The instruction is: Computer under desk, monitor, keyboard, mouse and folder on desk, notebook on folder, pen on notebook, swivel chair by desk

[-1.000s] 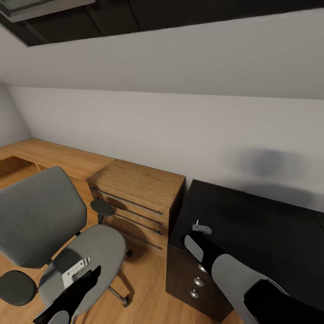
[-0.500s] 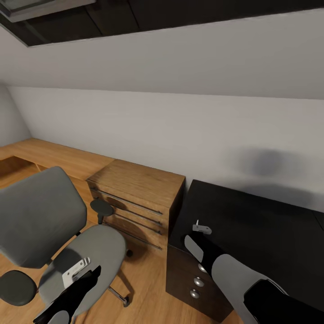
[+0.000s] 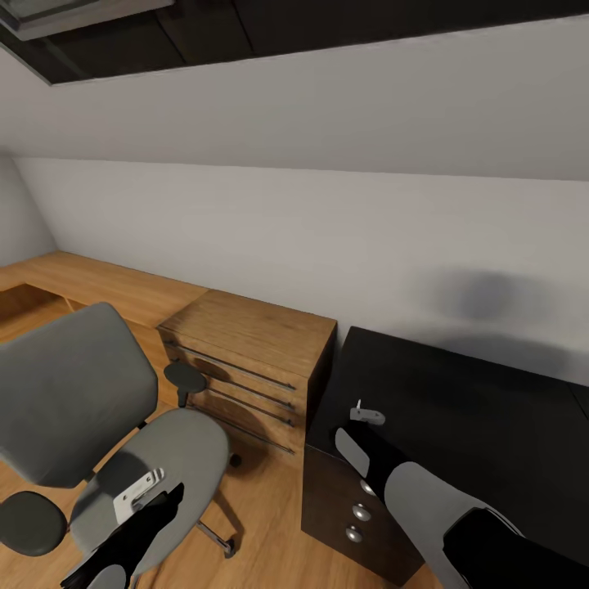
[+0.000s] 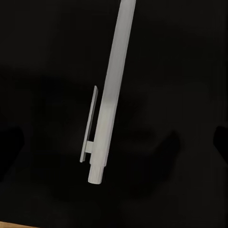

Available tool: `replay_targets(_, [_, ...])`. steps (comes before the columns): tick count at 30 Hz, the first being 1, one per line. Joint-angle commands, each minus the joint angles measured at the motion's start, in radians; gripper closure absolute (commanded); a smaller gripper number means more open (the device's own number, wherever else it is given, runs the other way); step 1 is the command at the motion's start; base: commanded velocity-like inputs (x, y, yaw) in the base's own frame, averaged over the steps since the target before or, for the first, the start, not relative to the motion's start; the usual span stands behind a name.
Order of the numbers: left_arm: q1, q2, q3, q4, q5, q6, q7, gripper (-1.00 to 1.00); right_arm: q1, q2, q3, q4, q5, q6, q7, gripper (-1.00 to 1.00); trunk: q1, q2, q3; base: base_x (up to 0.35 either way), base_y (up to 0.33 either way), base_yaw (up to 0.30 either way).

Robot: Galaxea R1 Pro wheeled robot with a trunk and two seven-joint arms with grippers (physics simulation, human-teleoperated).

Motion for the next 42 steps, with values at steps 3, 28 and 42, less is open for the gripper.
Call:
replay_targets(3, [-0.001,0.0,-0.003,-0.002,0.0,0.002,0.006,-1.0,-0.001,0.0,0.008,-0.002,0.012,0.006,-0.007,-1.0,0.0,-0.001,-0.001,0.0,0.0,0.0])
replay_targets(28, [-0.001,-0.001,-0.018,0.002,0.0,0.003,0.003,-1.0,-0.001,0.0,0.008,0.0,0.028,0.004,-0.008,-1.0,0.0,-0.001,-0.001,0.046,0.0,0.0])
replay_targets(42, [-0.001,-0.001,-0.018,0.002,0.0,0.004,0.004,-1.0,-0.001,0.001,0.008,0.0,0.028,0.004,-0.008,-1.0,0.0,-0.001,-0.001,0.062,0.0,0.0])
